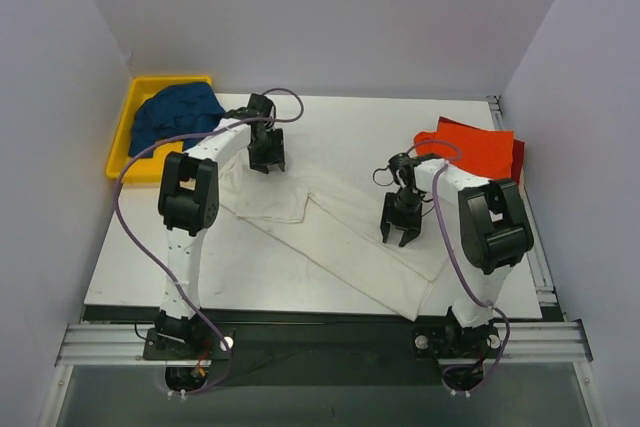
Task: Fold and stack the t-shirts
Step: Rotate the tshirt 90 degrees
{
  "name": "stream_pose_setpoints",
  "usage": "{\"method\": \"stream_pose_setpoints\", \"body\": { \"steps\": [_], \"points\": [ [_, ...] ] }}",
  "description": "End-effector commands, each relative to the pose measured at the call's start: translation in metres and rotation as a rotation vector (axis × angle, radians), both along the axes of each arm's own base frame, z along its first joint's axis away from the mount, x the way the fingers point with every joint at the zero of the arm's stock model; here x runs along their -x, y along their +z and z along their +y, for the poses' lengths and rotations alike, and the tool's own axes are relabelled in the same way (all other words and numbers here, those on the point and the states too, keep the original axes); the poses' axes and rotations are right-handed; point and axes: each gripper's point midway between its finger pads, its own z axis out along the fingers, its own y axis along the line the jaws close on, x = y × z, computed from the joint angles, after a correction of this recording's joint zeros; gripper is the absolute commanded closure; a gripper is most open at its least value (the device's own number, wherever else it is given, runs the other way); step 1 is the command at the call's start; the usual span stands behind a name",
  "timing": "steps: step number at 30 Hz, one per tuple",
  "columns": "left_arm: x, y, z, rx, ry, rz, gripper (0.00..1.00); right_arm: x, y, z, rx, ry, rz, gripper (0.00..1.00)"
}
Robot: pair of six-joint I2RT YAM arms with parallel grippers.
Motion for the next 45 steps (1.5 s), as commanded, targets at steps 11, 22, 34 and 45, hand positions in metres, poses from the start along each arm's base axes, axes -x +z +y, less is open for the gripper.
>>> {"method": "stream_pose_setpoints", "body": {
  "steps": [11, 22, 34, 45],
  "points": [
    [-0.050, 0.049, -0.029, 0.072, -0.150, -0.144, 0.36, 0.016, 0.046, 0.032, 0.031, -0.010, -0.128, 0.54],
    [0.040, 0.045, -0.026, 0.213, -0.152, 0.022, 0.36, 0.034, 0.021, 0.040, -0.059, 0.164, -0.060, 0.54],
    [0.054, -0.024, -0.016, 0.192, -0.119, 0.142, 0.38, 0.065, -0.003, 0.056, -0.109, 0.178, 0.066, 0.54],
    [0.003, -0.047, -0.030, 0.158, -0.170, 0.146, 0.38, 0.082, -0.012, 0.104, -0.156, 0.190, 0.099, 0.54]
  ]
}}
